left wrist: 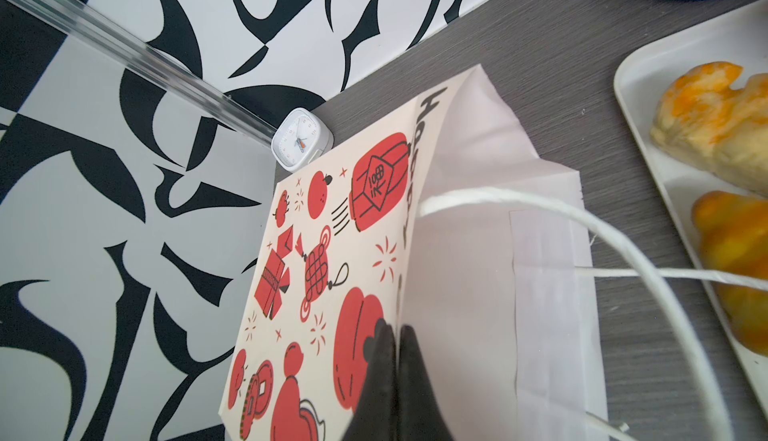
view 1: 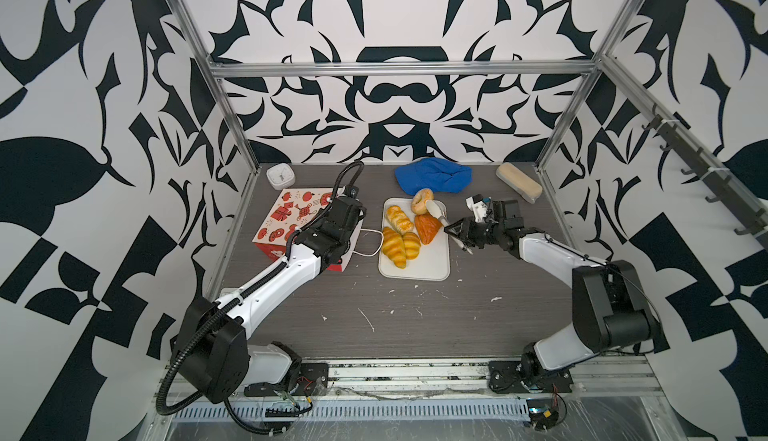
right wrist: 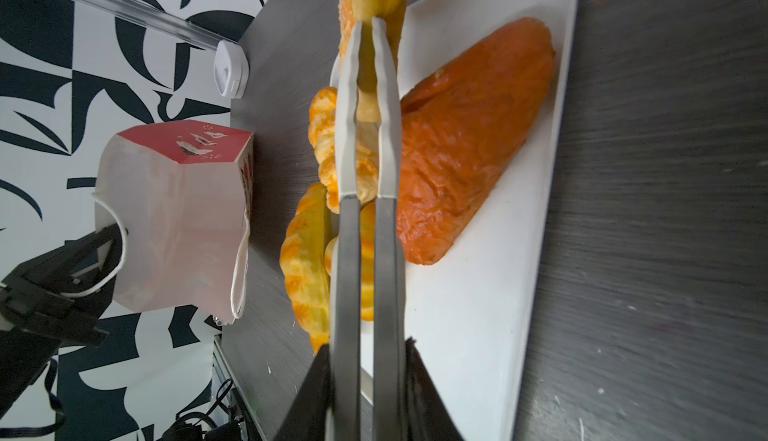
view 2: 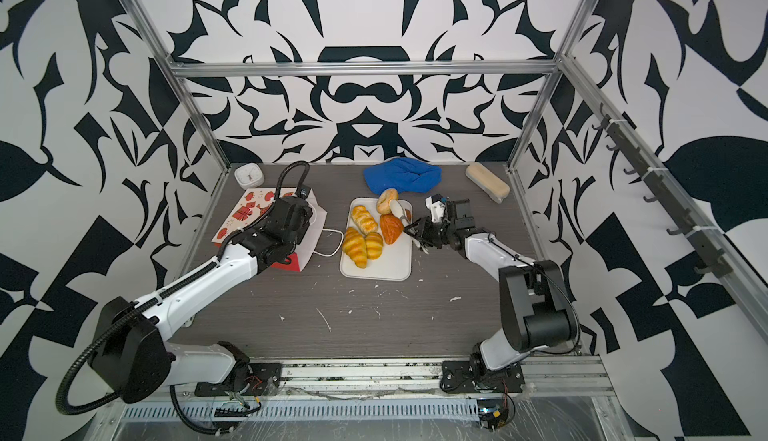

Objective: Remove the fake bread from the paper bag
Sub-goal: 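Carry the ring bread in the right tongs over the tray toward the robot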

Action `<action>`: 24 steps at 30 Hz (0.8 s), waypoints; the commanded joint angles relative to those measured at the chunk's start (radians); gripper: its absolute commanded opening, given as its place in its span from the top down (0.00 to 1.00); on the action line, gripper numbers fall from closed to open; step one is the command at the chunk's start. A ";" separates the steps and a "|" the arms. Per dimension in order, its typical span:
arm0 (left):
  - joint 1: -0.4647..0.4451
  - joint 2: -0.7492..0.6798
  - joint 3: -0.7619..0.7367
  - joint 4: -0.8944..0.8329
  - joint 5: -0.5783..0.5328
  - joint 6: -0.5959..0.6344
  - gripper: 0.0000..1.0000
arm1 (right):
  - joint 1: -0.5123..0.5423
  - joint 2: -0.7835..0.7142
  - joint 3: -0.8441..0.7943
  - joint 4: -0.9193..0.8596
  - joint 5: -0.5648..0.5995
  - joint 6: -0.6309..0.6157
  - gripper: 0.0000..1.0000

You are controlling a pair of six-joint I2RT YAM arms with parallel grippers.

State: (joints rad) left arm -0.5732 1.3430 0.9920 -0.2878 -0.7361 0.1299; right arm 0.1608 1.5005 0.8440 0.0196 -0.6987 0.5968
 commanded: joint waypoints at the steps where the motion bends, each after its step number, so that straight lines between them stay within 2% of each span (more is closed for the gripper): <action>1: 0.004 0.010 -0.001 0.024 0.010 -0.020 1.00 | 0.000 -0.114 -0.016 0.089 0.036 -0.044 1.00; 5: 0.004 0.002 -0.007 0.026 0.013 -0.025 1.00 | 0.000 -0.233 -0.043 0.107 0.088 -0.054 1.00; 11: 0.004 -0.006 -0.009 0.026 0.014 -0.023 1.00 | 0.000 -0.421 -0.102 -0.080 0.066 -0.048 1.00; 17: 0.004 0.000 -0.006 0.033 0.012 -0.019 1.00 | 0.001 -0.661 -0.239 -0.256 0.010 0.044 1.00; 24: 0.004 0.001 -0.006 0.039 0.018 -0.020 1.00 | 0.001 -0.873 -0.366 -0.346 -0.053 0.167 1.00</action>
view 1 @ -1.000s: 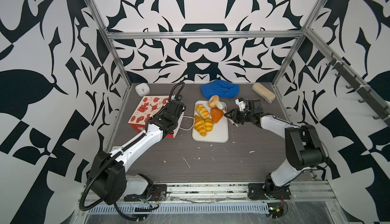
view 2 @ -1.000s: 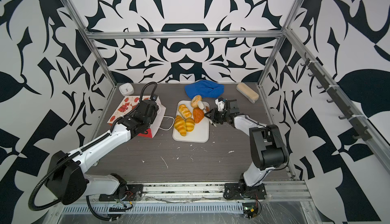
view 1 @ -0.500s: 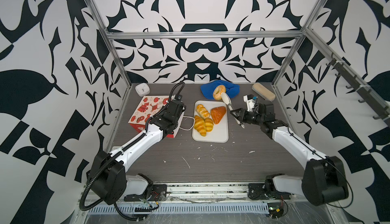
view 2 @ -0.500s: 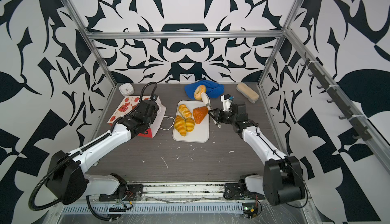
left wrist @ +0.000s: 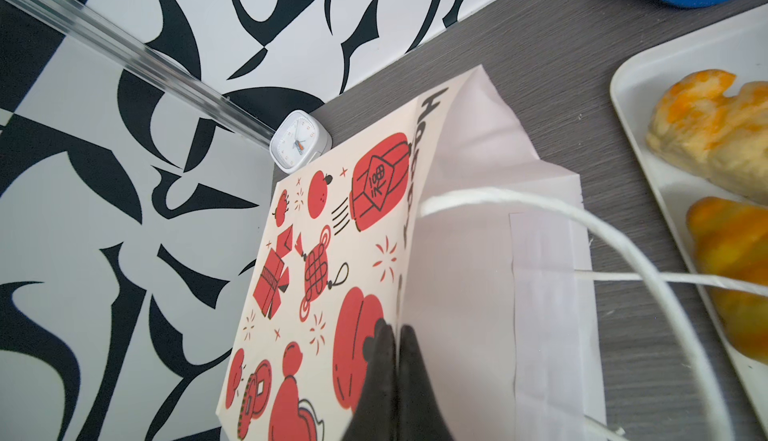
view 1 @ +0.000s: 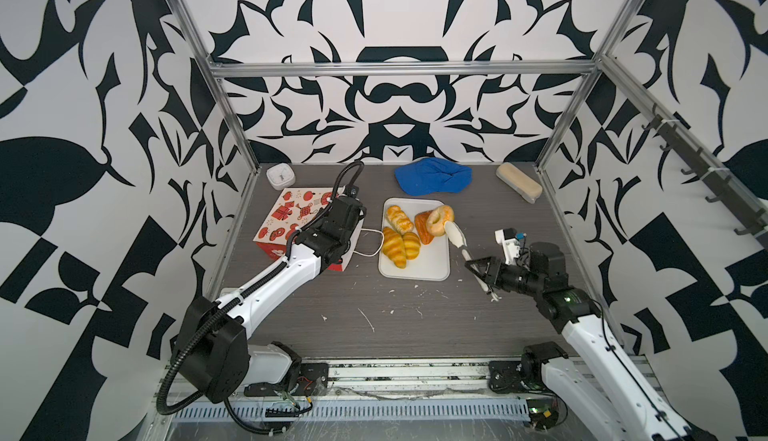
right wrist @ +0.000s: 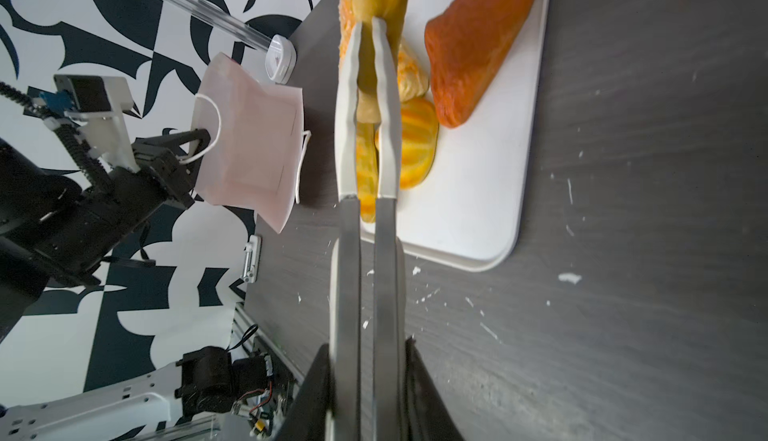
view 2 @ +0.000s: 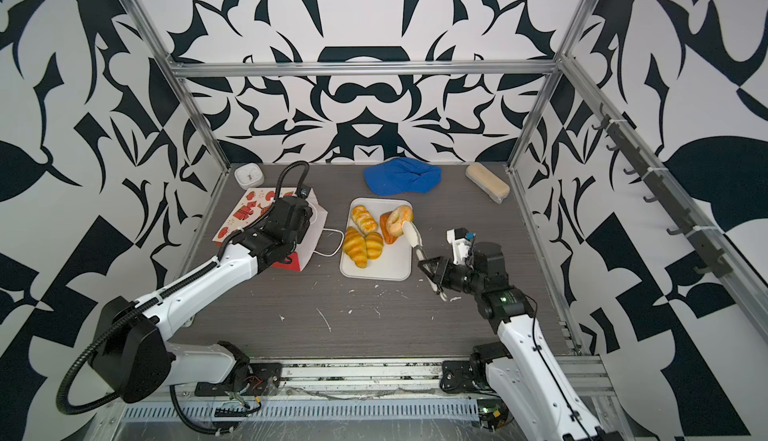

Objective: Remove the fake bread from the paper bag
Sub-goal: 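Carry the ring bread in the right tongs over the tray toward the robot, then open the tongs with the right gripper to drop the ring bread on the tray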

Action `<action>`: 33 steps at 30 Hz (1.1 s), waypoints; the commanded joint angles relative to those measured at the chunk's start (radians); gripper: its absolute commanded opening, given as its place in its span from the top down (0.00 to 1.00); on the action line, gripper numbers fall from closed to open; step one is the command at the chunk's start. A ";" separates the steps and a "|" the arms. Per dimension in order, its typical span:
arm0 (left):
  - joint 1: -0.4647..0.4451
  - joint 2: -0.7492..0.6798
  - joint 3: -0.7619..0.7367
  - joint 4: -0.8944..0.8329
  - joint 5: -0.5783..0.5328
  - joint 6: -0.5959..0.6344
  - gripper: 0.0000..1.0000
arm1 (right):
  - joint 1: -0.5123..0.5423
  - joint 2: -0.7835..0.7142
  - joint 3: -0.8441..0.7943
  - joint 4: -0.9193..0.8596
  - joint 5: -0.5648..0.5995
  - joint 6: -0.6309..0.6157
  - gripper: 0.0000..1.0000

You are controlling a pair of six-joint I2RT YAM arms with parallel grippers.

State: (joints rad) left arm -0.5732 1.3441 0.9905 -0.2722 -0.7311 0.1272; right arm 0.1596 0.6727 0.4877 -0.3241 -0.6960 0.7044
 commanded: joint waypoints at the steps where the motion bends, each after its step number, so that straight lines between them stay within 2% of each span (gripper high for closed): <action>1: 0.003 -0.001 -0.005 0.024 0.012 -0.018 1.00 | 0.001 -0.062 -0.023 -0.008 -0.068 0.070 1.00; 5: 0.001 -0.010 -0.006 0.024 0.016 -0.017 1.00 | 0.002 -0.076 -0.050 -0.045 -0.089 0.079 1.00; 16: -0.005 -0.017 -0.013 0.024 0.003 -0.016 1.00 | 0.004 0.070 -0.042 -0.133 -0.136 0.003 1.00; 23: -0.005 -0.002 -0.006 0.027 0.005 -0.013 1.00 | 0.005 0.099 -0.042 -0.217 -0.086 -0.043 0.98; 27: -0.005 0.003 -0.006 0.028 0.005 -0.012 1.00 | 0.006 0.117 -0.009 -0.305 -0.038 -0.099 0.89; 33: -0.005 0.000 -0.008 0.027 0.003 -0.012 1.00 | 0.005 0.128 0.031 -0.354 -0.025 -0.130 0.76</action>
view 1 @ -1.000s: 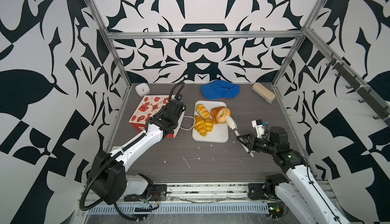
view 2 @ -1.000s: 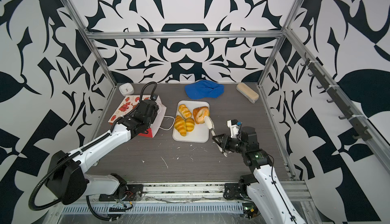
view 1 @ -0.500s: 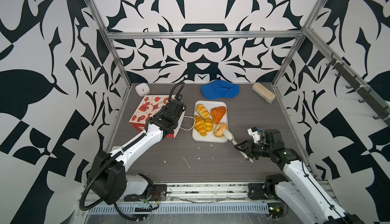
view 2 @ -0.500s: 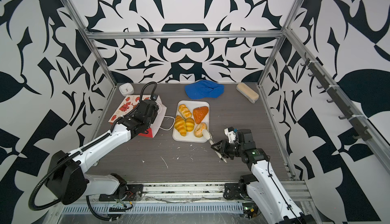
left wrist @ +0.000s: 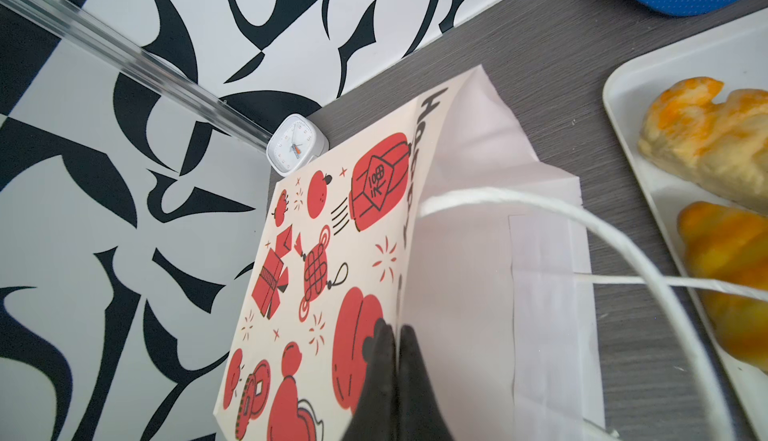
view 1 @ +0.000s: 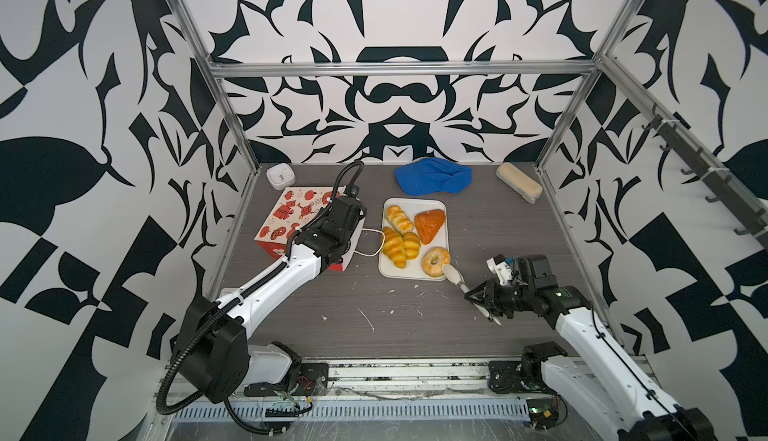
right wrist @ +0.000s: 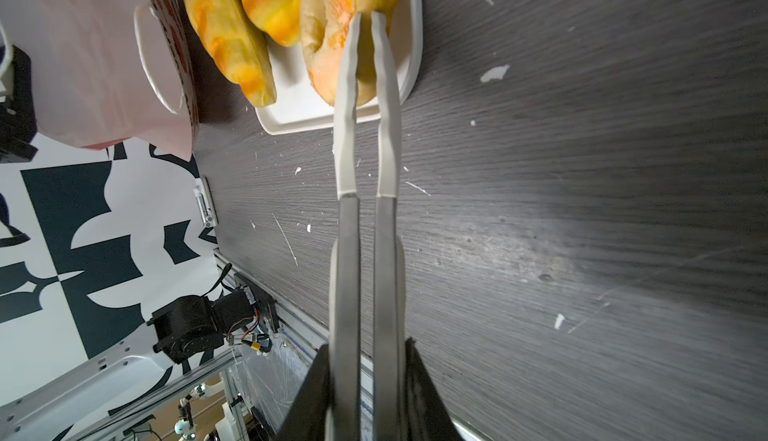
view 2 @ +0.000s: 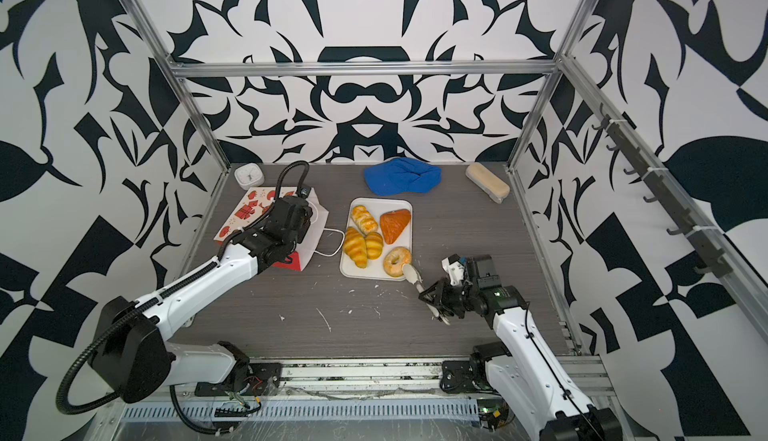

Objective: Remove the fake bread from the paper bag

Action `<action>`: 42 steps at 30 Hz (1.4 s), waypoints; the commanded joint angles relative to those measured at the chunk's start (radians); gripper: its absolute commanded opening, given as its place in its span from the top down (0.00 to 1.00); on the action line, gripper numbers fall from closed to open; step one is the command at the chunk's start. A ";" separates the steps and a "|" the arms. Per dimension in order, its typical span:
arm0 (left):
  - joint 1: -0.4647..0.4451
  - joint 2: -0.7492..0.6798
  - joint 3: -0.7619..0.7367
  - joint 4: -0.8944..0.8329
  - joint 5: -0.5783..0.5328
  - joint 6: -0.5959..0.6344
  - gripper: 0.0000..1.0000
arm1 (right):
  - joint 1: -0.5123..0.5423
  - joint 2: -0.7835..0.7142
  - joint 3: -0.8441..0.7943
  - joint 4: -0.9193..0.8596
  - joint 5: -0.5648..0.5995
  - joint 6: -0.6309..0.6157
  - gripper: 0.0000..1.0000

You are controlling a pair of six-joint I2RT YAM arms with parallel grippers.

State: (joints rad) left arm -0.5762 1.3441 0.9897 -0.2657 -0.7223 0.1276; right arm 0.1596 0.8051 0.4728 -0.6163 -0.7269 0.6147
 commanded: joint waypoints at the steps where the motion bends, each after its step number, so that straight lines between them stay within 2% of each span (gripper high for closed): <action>1: -0.002 -0.001 -0.008 0.020 -0.005 -0.013 1.00 | 0.006 -0.013 0.050 -0.063 0.008 -0.042 0.72; 7: -0.002 -0.002 -0.010 0.020 -0.006 -0.014 1.00 | 0.005 -0.040 0.079 -0.105 0.033 -0.052 0.64; 14: -0.002 -0.002 -0.013 0.023 -0.005 -0.018 1.00 | 0.006 -0.044 0.104 -0.157 0.069 -0.080 0.62; 19: -0.002 -0.006 -0.016 0.025 -0.005 -0.020 1.00 | 0.006 -0.059 0.154 -0.230 0.155 -0.108 0.61; 25: -0.002 -0.002 -0.016 0.027 -0.005 -0.019 1.00 | 0.006 -0.115 0.199 -0.223 0.232 -0.081 0.61; 29: -0.002 -0.003 -0.016 0.028 -0.005 -0.020 1.00 | 0.006 -0.124 0.238 -0.212 0.336 -0.082 0.62; 34: -0.002 -0.017 -0.006 0.022 -0.012 -0.022 1.00 | 0.006 -0.016 0.262 -0.136 0.495 -0.118 0.69; 42: -0.007 -0.087 0.015 -0.008 -0.019 -0.025 1.00 | 0.006 0.327 0.324 0.045 0.714 -0.207 0.72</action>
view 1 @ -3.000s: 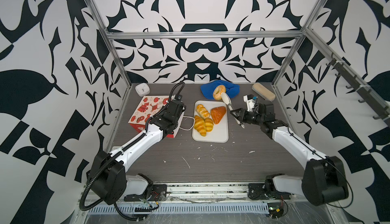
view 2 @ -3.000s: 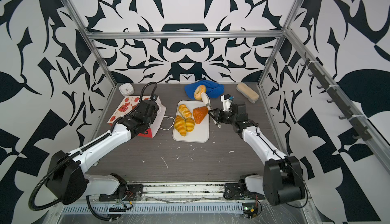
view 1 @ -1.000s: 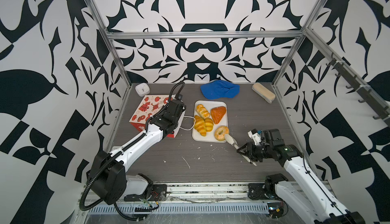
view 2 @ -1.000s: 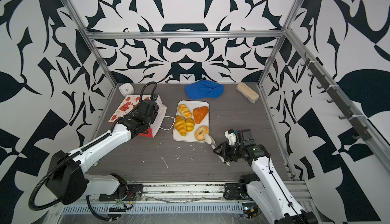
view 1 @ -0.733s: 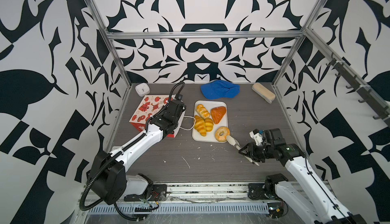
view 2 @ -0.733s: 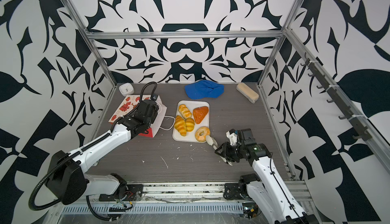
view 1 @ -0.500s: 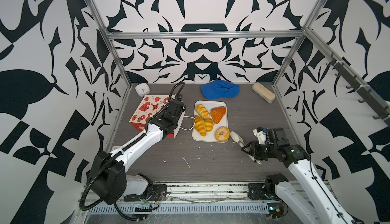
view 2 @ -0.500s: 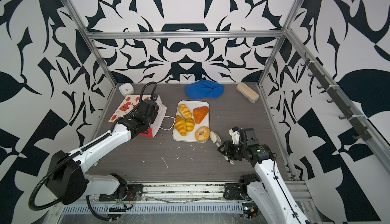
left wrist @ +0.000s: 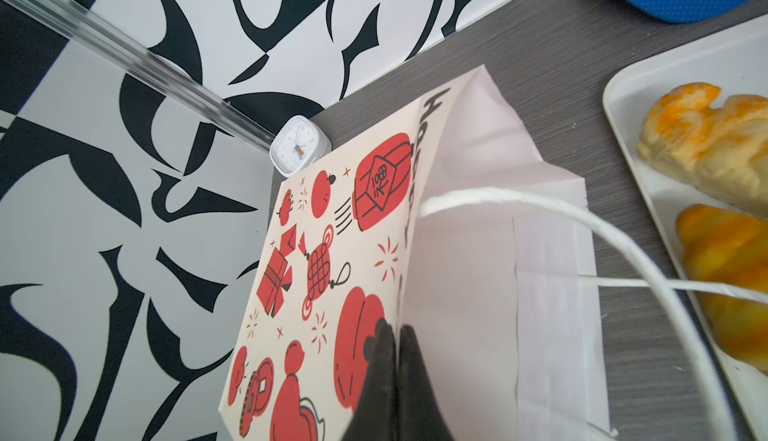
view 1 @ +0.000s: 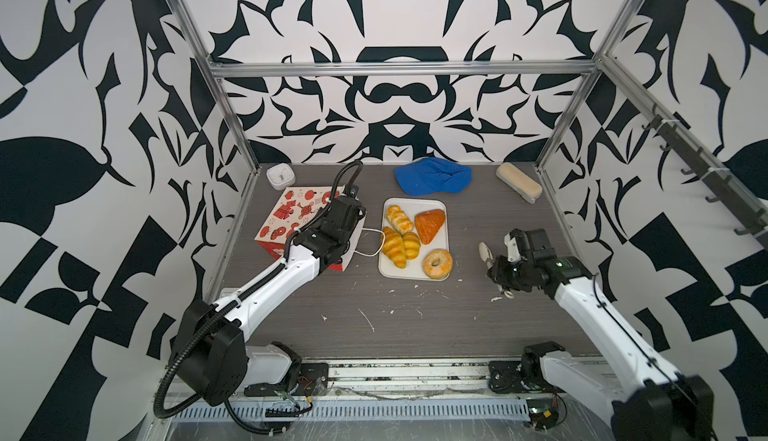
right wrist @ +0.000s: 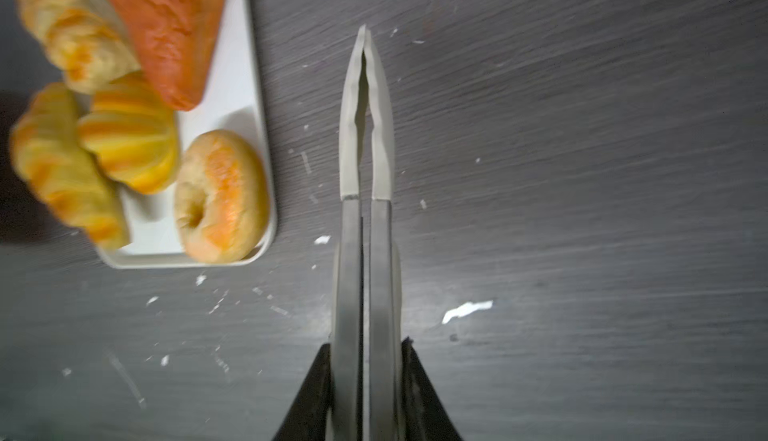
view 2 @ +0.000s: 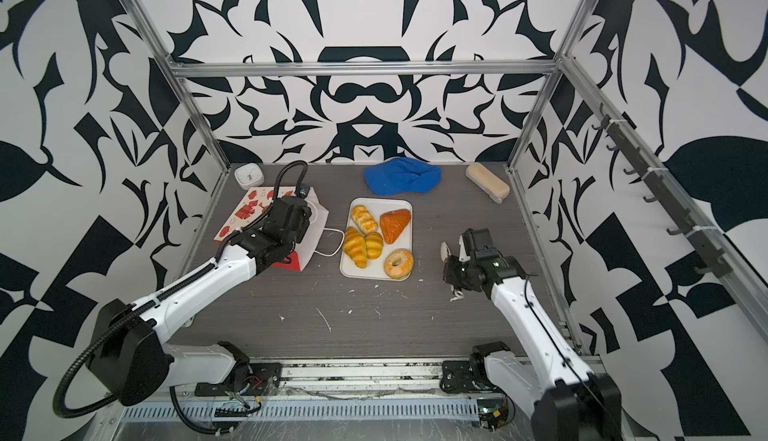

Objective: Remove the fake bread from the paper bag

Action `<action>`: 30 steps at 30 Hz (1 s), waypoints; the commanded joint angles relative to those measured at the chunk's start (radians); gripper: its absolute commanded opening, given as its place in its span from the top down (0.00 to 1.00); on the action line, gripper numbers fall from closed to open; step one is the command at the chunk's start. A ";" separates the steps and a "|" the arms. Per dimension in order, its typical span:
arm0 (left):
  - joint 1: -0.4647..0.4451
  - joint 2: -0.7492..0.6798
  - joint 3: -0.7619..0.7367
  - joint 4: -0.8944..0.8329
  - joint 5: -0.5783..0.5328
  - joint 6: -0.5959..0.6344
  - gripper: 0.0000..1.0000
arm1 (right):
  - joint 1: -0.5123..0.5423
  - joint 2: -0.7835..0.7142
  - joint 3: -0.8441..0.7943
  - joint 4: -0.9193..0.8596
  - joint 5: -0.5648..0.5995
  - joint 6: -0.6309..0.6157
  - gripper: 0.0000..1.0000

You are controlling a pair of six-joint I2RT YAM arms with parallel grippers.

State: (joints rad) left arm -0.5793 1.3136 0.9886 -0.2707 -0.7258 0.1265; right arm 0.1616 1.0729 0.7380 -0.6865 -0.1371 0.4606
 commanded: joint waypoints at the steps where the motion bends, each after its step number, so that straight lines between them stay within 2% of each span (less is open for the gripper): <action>1: -0.005 -0.070 0.023 -0.008 -0.014 -0.024 1.00 | 0.003 0.107 0.071 0.137 0.143 -0.060 0.70; 4: -0.006 -0.083 0.046 -0.024 -0.017 -0.024 1.00 | 0.002 0.256 0.112 0.172 0.194 -0.076 0.67; 8: -0.013 -0.102 0.086 -0.050 -0.016 -0.023 1.00 | -0.002 0.406 0.159 0.177 0.202 -0.079 0.63; 10: -0.020 -0.114 0.109 -0.071 -0.011 -0.032 1.00 | -0.004 0.440 0.157 0.198 0.206 -0.069 0.53; 14: -0.029 -0.125 0.165 -0.145 0.047 -0.084 1.00 | -0.005 0.453 0.145 0.234 0.239 -0.046 0.39; 20: -0.078 -0.114 0.255 -0.245 0.026 -0.159 1.00 | -0.004 0.408 0.118 0.256 0.289 -0.030 0.35; 23: -0.094 -0.097 0.302 -0.295 0.013 -0.228 1.00 | -0.004 0.378 0.105 0.263 0.307 -0.042 0.28; 27: -0.117 -0.085 0.324 -0.305 0.052 -0.300 1.00 | -0.004 0.383 0.104 0.245 0.359 -0.063 0.25; 30: -0.131 -0.075 0.333 -0.304 0.083 -0.353 1.00 | -0.004 0.377 0.089 0.257 0.353 -0.056 0.25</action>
State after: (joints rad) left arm -0.6975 1.2228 1.2934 -0.5362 -0.6739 -0.1326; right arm 0.1604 1.4670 0.8402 -0.4381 0.1745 0.4107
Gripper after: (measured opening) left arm 0.045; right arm 0.751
